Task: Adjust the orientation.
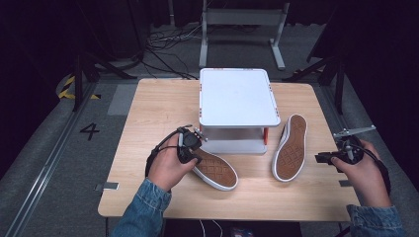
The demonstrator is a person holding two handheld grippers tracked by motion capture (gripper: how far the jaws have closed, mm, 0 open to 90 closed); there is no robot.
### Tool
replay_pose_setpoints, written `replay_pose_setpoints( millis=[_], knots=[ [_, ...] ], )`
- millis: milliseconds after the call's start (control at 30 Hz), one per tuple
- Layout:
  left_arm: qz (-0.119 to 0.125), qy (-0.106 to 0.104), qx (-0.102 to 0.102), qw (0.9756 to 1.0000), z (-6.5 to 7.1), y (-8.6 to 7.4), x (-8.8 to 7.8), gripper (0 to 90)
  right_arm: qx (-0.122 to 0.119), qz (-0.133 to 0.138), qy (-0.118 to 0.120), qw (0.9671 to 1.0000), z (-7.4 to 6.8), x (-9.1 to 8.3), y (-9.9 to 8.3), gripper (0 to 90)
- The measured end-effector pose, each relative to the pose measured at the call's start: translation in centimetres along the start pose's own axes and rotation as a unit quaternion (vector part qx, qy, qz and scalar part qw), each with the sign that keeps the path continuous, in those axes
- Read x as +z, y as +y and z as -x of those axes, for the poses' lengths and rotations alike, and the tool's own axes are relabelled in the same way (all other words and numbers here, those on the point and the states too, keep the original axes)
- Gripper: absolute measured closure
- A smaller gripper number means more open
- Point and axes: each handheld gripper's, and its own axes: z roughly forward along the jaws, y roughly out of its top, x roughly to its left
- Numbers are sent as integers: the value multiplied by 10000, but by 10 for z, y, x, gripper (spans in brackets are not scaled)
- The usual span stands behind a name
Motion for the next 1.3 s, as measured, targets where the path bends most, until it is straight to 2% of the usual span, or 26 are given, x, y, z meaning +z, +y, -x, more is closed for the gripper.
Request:
replay_pose_setpoints(
  millis=[33,67,200,267,367,433,467,500,633,667,700,733,767,800,833,867,933,967,1033,1067,1133,1233,1267,1300],
  knots=[
    [-99,-1,50,9999,0,0,3,889,-2,-15,11,10000,0,0,0,769],
    [-155,-4,9,9999,1,0,4,880,-22,-5,20,10000,0,1,1,766],
    [-226,-138,-33,9996,1,-4,4,836,-23,5,27,10000,-1,1,2,758],
    [-275,-252,-158,9992,0,-9,6,818,-45,29,46,10000,-1,1,4,748],
    [-426,-388,-270,9980,0,-20,11,790,-58,75,68,9999,0,1,8,740],
    [-684,-442,-317,9962,0,-29,14,780,-81,82,84,9999,0,2,10,738],
    [-778,-465,-372,9952,1,-32,14,765,-101,78,103,9999,0,4,13,736],
    [-804,-490,-338,9950,1,-35,15,743,-99,84,118,9998,-1,5,14,733],
    [-744,-623,-311,9948,1,-41,14,663,-168,48,156,9997,-3,10,18,724],
    [-781,-493,-292,9953,3,-42,13,596,-193,44,168,9997,-5,11,19,721],
    [-815,-385,-255,9956,3,-42,11,574,-212,30,175,9996,-6,12,20,720],
    [-723,-419,-343,9959,4,-42,7,551,-221,40,196,9996,-7,12,21,715],
    [-377,-644,-366,9965,3,-41,-3,553,-224,35,205,9995,-8,12,21,713],
    [-116,-707,-362,9968,2,-40,-9,557,-217,49,196,9996,-7,11,20,713],
    [86,-636,-339,9974,1,-39,-14,564,-204,58,183,9996,-7,11,20,714],
    [86,-636,-339,9974,1,-39,-14,576,-204,58,183,9996,-7,11,20,714],
    [392,-329,-321,9982,-1,-35,-23,588,-167,57,140,9997,-6,10,17,715],
    [622,-85,-283,9976,-5,-31,-26,584,-129,11,124,9998,-5,10,12,716],
    [768,187,-310,9964,-11,-25,-27,563,-77,-24,100,9999,-4,8,7,716],
    [768,187,-310,9964,-11,-25,-27,564,-62,-17,64,10000,-3,7,4,715],
    [762,325,-327,9960,-16,-18,-23,566,-26,-10,61,10000,-2,5,1,715],
    [270,240,-239,9991,-19,-9,-6,617,99,9,-28,9999,2,-1,-7,716],
    [150,174,-232,9995,-18,-9,-3,632,137,14,-46,9999,3,-2,-8,716],
    [150,174,-232,9995,-18,-9,-3,651,137,14,-46,9999,3,-2,-8,716]
  ],
)
